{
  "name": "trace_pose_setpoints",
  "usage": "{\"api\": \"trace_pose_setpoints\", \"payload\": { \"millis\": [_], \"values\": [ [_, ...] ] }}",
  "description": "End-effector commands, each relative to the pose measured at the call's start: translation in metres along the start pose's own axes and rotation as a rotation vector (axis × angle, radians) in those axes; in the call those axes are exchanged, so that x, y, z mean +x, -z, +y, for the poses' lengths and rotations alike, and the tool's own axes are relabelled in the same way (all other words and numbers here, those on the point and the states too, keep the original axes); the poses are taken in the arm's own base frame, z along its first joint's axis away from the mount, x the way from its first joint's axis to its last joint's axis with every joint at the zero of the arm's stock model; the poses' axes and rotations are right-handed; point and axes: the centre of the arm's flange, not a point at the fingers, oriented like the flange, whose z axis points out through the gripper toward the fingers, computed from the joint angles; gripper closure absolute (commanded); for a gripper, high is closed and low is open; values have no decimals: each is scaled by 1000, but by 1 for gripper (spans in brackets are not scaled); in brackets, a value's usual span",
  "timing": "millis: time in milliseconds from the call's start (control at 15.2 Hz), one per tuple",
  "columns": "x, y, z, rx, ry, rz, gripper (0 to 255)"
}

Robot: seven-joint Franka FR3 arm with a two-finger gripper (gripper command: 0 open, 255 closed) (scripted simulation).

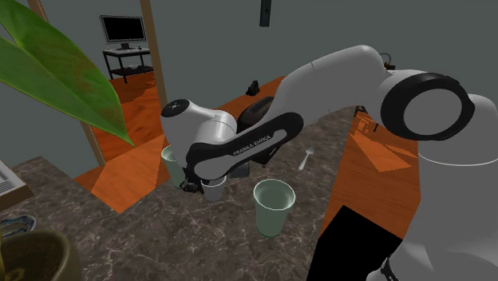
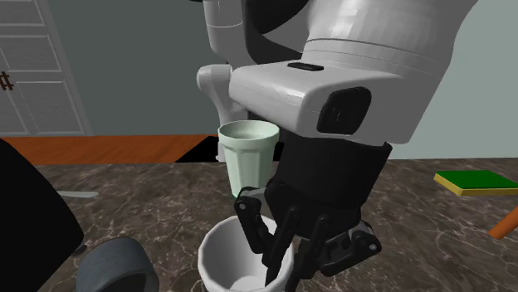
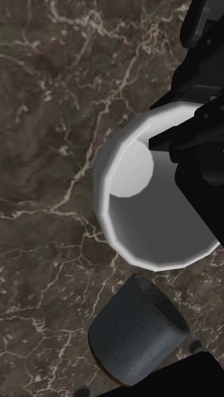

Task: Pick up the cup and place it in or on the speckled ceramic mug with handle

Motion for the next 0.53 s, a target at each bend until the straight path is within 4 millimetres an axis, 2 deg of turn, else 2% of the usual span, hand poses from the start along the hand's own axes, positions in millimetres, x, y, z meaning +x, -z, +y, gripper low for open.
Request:
{"api": "trace_pose_setpoints", "payload": {
  "millis": [0, 462],
  "values": [
    [0, 11, 2, 0, 0, 0, 255],
    [4, 47, 11, 0, 0, 0, 255]
  ]
}}
